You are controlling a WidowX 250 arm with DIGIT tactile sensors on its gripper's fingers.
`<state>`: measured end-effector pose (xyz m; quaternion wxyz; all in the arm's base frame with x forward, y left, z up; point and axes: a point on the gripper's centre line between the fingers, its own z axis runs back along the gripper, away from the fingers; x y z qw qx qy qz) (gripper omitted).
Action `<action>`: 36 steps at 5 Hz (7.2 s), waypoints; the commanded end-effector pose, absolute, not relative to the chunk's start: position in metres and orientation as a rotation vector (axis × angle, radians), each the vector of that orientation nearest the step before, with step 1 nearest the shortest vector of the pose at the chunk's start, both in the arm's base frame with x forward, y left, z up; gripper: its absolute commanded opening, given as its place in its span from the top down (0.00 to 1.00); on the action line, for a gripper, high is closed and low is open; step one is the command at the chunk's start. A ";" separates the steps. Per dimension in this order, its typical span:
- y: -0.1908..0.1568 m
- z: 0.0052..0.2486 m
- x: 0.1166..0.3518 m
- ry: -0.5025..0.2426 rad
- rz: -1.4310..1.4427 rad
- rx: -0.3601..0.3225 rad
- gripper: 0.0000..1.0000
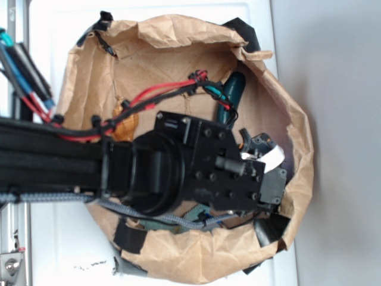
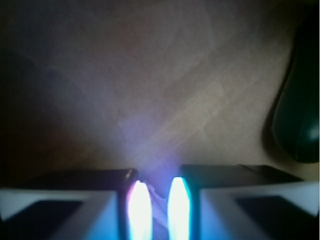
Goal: Grab the plastic pickle.
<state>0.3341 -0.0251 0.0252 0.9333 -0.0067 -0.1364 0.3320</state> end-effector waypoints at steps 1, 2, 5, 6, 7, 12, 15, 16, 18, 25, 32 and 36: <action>-0.016 0.069 0.345 -0.247 0.662 -0.089 0.00; -0.008 0.090 0.329 -0.198 0.628 -0.136 0.00; 0.030 0.116 0.326 -0.141 0.634 -0.167 0.00; 0.032 0.105 0.337 -0.230 0.714 -0.159 0.00; 0.033 0.094 0.352 -0.207 0.814 -0.159 0.00; 0.031 0.131 0.284 -0.105 0.643 -0.256 0.00; 0.051 0.081 0.308 -0.261 0.877 -0.234 0.00; 0.049 0.072 0.323 -0.309 0.894 -0.227 0.00; 0.037 0.047 0.321 -0.382 0.838 -0.116 0.00; 0.043 0.097 0.306 -0.147 0.766 -0.122 0.00; 0.064 0.064 0.331 -0.217 0.807 -0.072 0.00; 0.048 0.038 0.317 -0.211 0.759 -0.017 1.00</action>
